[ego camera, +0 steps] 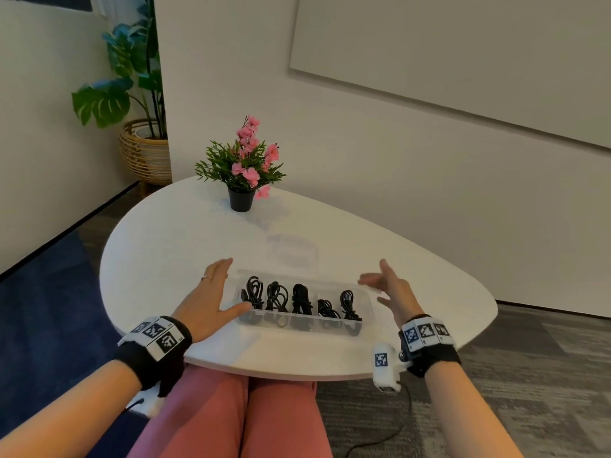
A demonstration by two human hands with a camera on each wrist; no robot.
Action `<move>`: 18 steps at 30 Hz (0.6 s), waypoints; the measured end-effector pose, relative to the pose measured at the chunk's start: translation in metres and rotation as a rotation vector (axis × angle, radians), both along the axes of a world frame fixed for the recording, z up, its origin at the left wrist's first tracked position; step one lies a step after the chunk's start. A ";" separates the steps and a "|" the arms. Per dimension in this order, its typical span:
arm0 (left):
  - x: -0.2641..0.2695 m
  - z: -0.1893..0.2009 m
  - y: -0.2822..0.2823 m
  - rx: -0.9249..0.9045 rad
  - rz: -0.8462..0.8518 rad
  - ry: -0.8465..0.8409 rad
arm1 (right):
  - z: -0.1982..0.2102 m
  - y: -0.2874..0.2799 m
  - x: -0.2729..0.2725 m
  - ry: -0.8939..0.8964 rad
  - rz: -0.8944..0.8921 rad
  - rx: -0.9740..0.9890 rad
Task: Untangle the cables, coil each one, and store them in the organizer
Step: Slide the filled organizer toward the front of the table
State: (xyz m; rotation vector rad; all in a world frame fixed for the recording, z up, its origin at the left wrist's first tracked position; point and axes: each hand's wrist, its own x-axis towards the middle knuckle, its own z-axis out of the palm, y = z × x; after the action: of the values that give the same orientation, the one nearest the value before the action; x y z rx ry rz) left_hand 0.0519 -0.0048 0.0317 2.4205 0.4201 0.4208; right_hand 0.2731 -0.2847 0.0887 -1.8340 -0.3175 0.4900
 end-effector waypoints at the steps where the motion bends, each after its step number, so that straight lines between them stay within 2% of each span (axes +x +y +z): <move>1: 0.001 0.002 -0.001 0.029 -0.008 -0.038 | 0.001 -0.001 -0.006 -0.115 0.041 -0.106; 4: 0.002 0.006 -0.005 0.177 -0.126 -0.069 | -0.005 -0.005 -0.021 -0.424 0.206 -0.379; 6: 0.001 0.005 -0.008 0.283 -0.203 0.018 | -0.013 -0.005 -0.029 -0.486 0.361 -0.563; 8: -0.001 0.000 -0.006 0.371 -0.211 0.057 | -0.022 -0.004 -0.036 -0.485 0.498 -0.726; 15: -0.004 -0.004 0.000 0.498 -0.224 0.081 | -0.034 -0.008 -0.038 -0.457 0.560 -0.781; 18: -0.002 0.000 -0.001 0.677 -0.260 0.128 | -0.036 -0.007 -0.039 -0.499 0.556 -0.794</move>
State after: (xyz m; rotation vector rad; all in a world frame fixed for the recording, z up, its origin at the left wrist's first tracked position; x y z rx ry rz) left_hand 0.0496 -0.0056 0.0317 3.1183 -0.0031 0.3266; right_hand 0.2343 -0.2921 0.0523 -2.6457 -1.1178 0.5752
